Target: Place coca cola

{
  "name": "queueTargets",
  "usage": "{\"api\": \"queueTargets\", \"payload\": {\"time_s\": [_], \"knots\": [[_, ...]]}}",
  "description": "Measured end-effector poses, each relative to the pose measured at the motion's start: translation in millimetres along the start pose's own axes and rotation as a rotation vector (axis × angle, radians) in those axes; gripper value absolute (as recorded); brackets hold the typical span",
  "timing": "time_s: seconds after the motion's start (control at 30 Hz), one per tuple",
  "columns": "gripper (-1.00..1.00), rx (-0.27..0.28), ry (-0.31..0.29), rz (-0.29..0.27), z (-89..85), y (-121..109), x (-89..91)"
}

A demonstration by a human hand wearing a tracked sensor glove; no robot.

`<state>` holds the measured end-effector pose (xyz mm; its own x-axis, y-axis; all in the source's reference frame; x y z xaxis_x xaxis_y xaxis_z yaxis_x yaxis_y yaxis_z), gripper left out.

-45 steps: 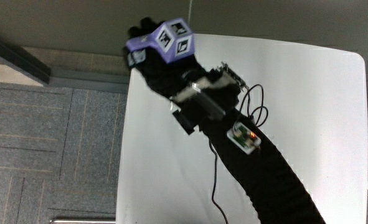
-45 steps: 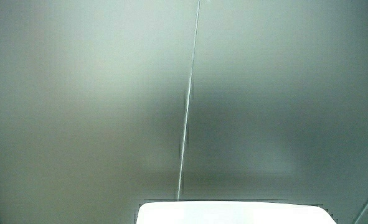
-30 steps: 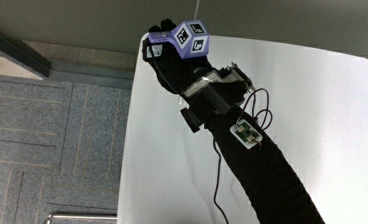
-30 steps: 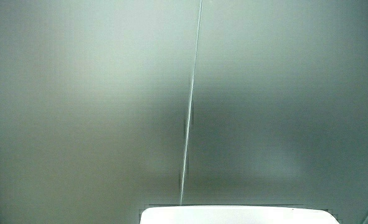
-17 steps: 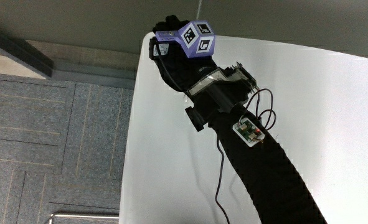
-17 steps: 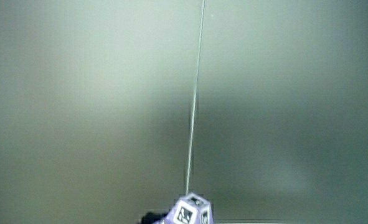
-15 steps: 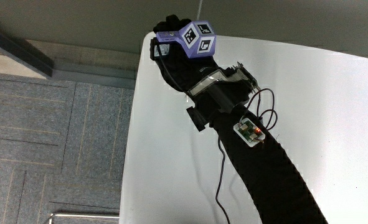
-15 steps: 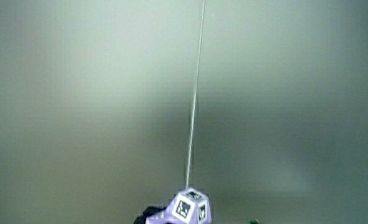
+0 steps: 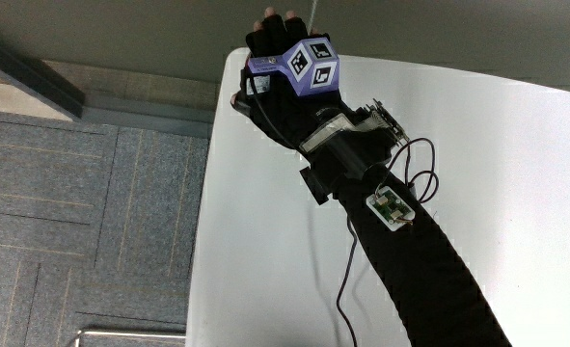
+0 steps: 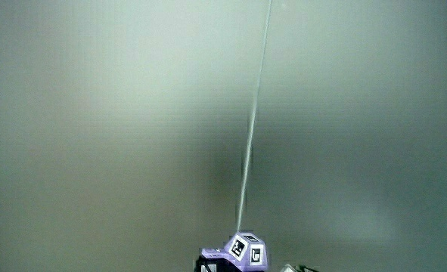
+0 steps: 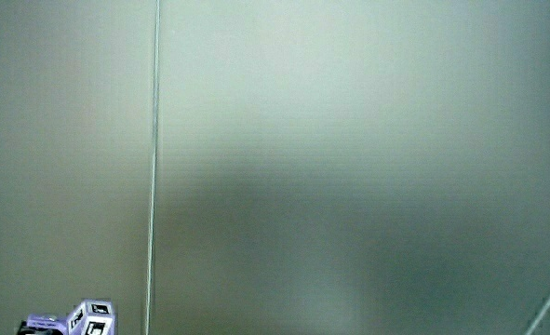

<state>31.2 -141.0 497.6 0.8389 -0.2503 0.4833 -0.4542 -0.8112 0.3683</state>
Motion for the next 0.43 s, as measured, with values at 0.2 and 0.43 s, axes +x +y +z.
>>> {"api": "queueTargets", "payload": {"time_s": [0.2, 0.43], "knots": [[-1.0, 0.011, 0.001, 0.012, -1.7, -4, 1.5], [-1.0, 0.048, -0.018, 0.048, -1.2, -14, 5.1]]}}
